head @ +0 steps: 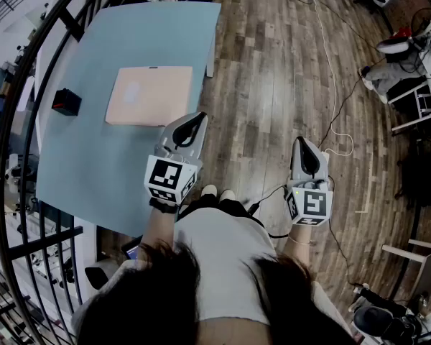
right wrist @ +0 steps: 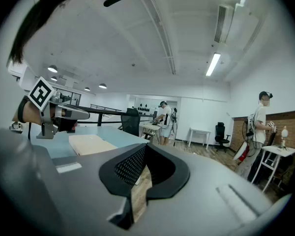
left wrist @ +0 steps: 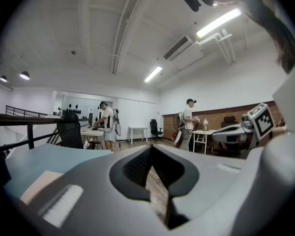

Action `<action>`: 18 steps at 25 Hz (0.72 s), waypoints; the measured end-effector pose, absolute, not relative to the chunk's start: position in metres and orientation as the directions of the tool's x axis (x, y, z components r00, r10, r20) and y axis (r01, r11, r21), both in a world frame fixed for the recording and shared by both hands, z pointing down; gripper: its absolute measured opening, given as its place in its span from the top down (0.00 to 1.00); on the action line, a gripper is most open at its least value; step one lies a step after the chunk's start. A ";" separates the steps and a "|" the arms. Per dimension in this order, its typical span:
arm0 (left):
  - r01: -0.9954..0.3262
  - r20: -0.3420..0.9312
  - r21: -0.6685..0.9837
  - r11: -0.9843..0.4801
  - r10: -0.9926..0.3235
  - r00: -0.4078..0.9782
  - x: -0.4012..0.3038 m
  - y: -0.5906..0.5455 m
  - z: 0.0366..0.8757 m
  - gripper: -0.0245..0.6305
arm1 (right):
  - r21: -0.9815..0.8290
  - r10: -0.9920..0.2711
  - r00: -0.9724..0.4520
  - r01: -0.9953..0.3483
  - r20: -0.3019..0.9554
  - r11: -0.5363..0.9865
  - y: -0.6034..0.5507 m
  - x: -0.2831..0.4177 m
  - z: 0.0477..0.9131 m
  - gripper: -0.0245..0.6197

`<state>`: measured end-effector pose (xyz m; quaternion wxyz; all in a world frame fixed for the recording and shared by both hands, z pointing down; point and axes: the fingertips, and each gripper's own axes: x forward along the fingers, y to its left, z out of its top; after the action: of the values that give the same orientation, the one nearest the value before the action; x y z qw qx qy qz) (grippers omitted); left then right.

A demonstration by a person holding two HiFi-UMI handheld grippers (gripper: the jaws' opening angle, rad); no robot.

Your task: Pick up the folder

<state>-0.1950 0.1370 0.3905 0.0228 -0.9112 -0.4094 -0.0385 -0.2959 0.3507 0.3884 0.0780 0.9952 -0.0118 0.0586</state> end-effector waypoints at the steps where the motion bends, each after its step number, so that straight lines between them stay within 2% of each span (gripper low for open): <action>1: 0.750 0.090 -0.009 -0.662 0.746 0.660 -0.194 0.138 0.391 0.87 | 0.149 -0.011 0.994 -0.027 0.113 -0.988 0.352 -0.295 0.388 0.96; 14: 0.731 0.091 0.011 -0.682 0.729 0.678 -0.202 0.164 0.392 0.87 | 0.075 -0.075 0.995 -0.080 0.065 -0.994 0.377 -0.300 0.388 0.95; 18: 0.733 0.101 0.016 -0.681 0.730 0.676 -0.205 0.171 0.395 0.87 | 0.033 -0.109 0.993 -0.111 0.054 -0.993 0.382 -0.299 0.388 0.85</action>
<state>-0.2051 0.1706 0.3946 0.0127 -0.9153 -0.3995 -0.0494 -0.2987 0.3819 0.3880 0.0178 0.9980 -0.0551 0.0261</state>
